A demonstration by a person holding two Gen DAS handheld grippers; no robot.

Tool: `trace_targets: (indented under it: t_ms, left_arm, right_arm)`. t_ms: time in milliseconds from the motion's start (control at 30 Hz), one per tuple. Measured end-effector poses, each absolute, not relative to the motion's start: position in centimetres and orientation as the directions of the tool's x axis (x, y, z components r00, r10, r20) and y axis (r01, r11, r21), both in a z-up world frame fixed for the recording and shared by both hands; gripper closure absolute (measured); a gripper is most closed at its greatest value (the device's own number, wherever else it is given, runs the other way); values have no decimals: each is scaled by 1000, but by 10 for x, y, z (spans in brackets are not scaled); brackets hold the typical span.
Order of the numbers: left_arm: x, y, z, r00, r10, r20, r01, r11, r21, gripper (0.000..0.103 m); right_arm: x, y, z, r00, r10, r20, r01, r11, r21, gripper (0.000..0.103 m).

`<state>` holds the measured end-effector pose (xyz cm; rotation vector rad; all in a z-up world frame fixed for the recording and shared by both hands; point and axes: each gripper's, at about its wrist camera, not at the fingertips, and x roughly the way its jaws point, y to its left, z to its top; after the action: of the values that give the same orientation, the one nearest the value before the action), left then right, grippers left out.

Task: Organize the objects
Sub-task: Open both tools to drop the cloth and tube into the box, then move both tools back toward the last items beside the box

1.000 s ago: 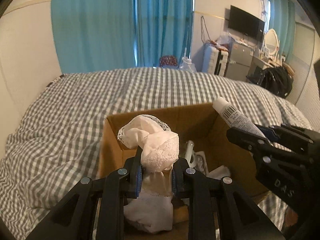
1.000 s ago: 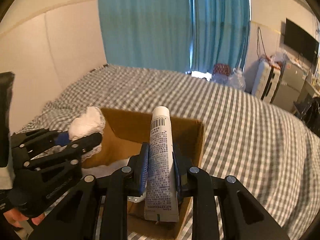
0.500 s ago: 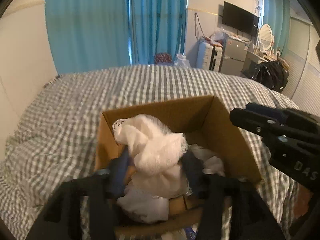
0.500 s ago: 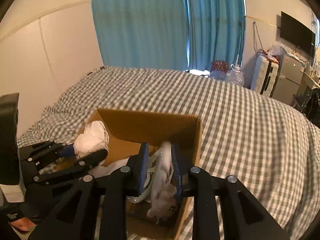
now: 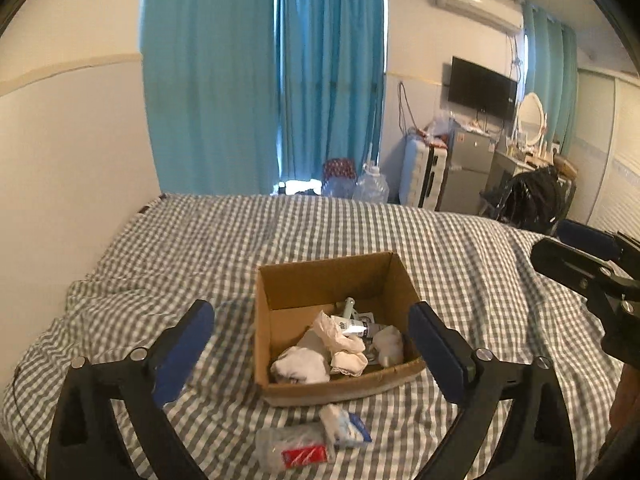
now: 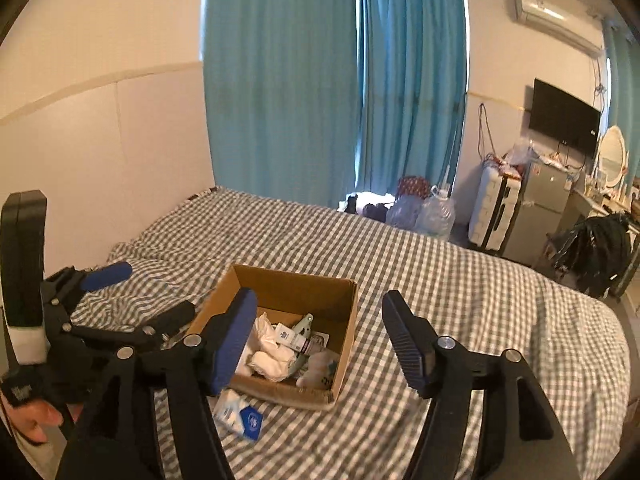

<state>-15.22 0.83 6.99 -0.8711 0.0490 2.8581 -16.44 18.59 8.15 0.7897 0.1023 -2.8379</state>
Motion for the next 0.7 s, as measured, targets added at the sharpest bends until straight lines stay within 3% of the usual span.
trace_targets:
  t_ms: [267,500,700]
  left_arm:
    - [-110,-27,37,-809,72,-583,-85,-996,-6,0]
    - [-95,-60,-55,-763,-44,-645,67,-998,-12,0]
    - [-96,-65,-102,-736,-39,-675,84,-996,-33,0]
  right_arm:
    - [-118,173,67,-823,-185,-537,226,-974,-9,32]
    - [-121,157,-25,-744,-198,-638,246,-969,15,32]
    - [-140,136,-115,-613,-208,-762,265,-963,50,32]
